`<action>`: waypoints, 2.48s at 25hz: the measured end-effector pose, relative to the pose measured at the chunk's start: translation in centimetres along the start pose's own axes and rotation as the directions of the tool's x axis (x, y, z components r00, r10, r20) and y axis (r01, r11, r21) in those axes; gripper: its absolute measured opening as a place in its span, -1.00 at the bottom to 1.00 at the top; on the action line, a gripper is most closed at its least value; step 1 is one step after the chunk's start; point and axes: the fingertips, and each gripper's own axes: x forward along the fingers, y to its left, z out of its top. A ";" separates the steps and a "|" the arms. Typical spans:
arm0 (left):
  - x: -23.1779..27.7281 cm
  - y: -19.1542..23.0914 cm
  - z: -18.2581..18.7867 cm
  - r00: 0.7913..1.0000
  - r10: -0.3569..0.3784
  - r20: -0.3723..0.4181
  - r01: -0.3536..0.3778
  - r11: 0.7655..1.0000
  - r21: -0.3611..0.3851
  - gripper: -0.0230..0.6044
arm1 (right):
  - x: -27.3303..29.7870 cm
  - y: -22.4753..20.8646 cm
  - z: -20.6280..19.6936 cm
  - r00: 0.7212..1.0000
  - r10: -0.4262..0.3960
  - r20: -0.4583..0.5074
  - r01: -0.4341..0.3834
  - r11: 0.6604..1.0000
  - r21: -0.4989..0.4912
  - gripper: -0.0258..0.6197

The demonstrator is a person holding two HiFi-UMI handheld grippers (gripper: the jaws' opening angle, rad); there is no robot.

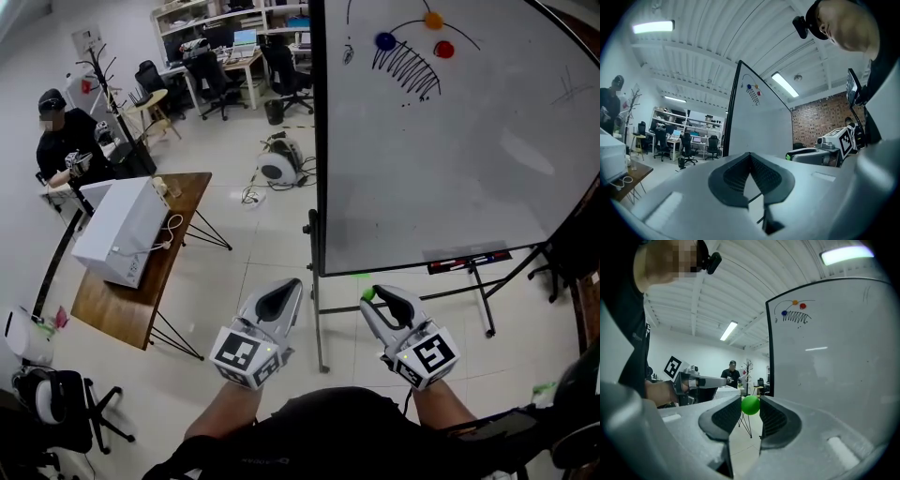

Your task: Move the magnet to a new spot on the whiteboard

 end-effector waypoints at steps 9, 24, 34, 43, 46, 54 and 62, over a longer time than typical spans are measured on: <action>0.3 -0.2 0.4 1.000 0.002 0.000 -0.002 1.000 0.017 -0.88 | 0.3 0.0 -0.3 1.000 -0.002 -0.010 0.002 1.000 -0.008 -0.59; 0.0 0.1 0.1 1.000 -0.023 0.014 0.024 1.000 -0.020 -0.88 | 0.5 0.5 -0.5 1.000 -0.023 -0.019 0.023 1.000 -0.004 -0.59; -1.1 0.9 -0.4 1.000 -0.002 -0.003 0.002 1.000 -0.012 -0.88 | 0.7 1.7 -0.4 0.999 -0.038 -0.020 0.038 0.999 -0.008 -0.59; -1.2 -1.0 -1.8 0.992 -0.120 -0.026 0.120 0.993 -0.015 -0.88 | -0.3 2.8 0.0 0.991 -0.128 -0.025 0.128 0.992 -0.022 -0.59; -0.5 -2.5 -2.4 0.979 -0.202 -0.038 0.202 0.979 -0.026 -0.88 | -2.0 2.9 -0.4 0.979 -0.198 -0.036 0.198 0.980 -0.008 -0.59; 1.1 -8.8 -4.2 0.924 -0.373 -0.087 0.371 0.928 -0.037 -0.88 | -8.8 2.0 -1.5 0.936 -0.349 -0.052 0.350 0.936 0.014 -0.59; 2.6 -17.7 -4.2 0.919 -0.383 -0.093 0.384 0.923 -0.006 -0.88 | -18.2 -0.3 -1.2 0.928 -0.373 -0.023 0.373 0.927 0.022 -0.59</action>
